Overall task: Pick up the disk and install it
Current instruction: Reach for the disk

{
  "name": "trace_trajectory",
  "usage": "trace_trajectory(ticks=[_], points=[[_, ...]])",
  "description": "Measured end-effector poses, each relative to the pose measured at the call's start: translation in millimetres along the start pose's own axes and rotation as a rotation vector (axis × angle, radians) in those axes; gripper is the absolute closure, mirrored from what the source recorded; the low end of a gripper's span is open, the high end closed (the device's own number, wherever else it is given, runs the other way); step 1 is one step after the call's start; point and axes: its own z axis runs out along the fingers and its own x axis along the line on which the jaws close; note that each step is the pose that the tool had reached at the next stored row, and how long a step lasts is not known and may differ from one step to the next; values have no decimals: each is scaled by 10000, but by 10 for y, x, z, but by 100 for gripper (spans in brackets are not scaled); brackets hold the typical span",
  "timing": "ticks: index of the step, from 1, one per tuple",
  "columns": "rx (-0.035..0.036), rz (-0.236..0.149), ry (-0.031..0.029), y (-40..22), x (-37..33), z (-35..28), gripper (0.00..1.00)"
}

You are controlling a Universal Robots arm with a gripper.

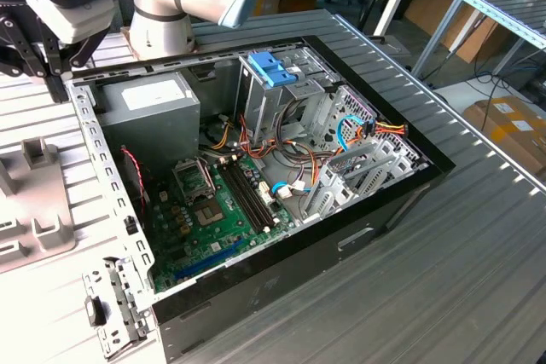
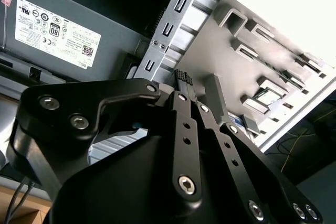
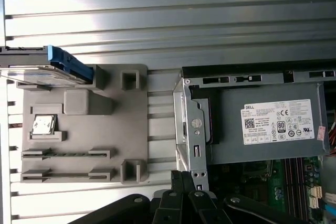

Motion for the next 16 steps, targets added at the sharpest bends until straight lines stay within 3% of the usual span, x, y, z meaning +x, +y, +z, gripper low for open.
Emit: trace_trajectory(ticks=[16], points=[[1,0,1,-6,77,-2,89]])
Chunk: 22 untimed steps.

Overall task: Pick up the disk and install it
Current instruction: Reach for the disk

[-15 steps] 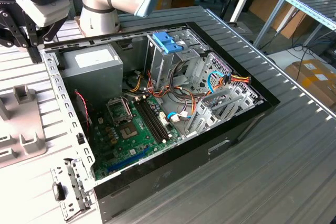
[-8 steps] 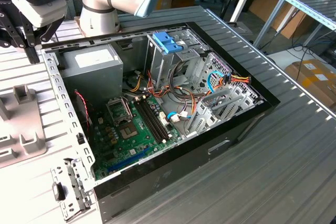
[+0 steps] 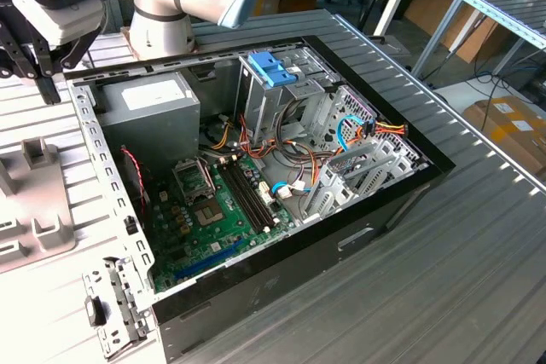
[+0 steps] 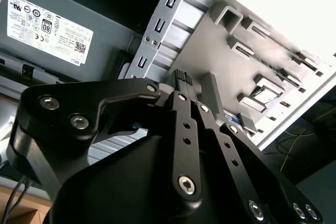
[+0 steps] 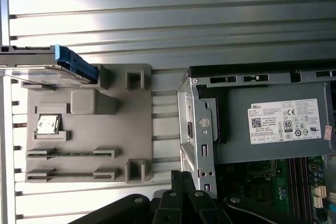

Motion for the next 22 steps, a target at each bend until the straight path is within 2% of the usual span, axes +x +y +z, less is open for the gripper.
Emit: trace_trajectory(ticks=[22], points=[[0,0,0,-10,137,-2,89]])
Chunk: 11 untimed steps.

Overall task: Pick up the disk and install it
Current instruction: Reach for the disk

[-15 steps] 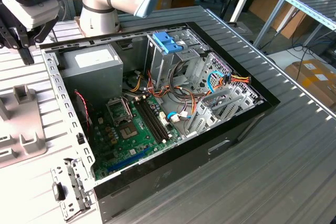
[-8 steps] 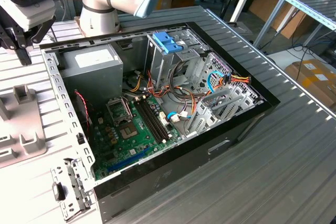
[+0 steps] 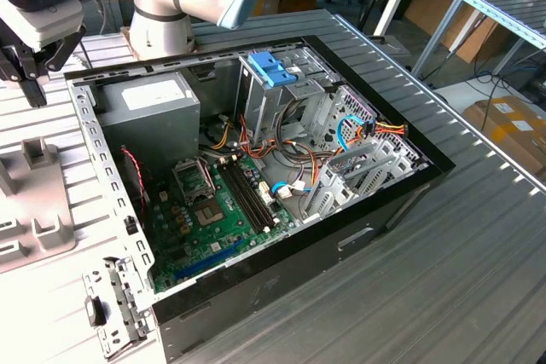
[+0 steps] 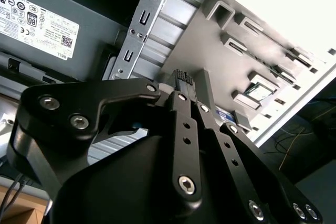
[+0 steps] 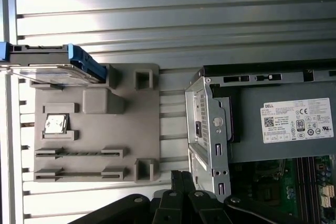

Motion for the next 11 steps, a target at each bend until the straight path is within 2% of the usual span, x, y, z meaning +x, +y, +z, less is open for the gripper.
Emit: trace_trajectory(ticks=[11], points=[[0,0,0,-4,55,0,89]])
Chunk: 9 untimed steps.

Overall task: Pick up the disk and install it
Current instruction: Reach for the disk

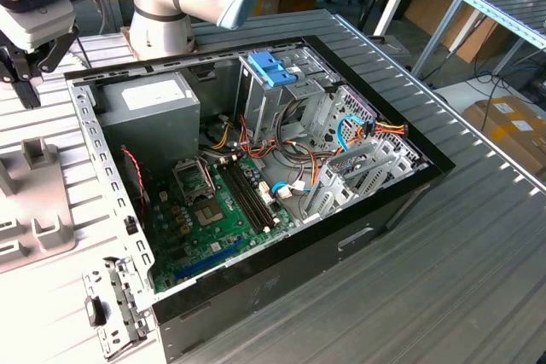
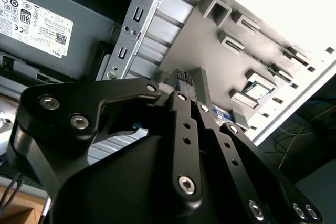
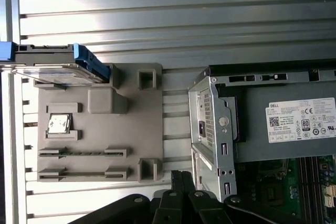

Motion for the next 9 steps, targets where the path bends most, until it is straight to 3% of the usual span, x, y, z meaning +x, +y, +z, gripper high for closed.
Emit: trace_trajectory(ticks=[9], points=[[0,1,-1,-4,57,0,89]])
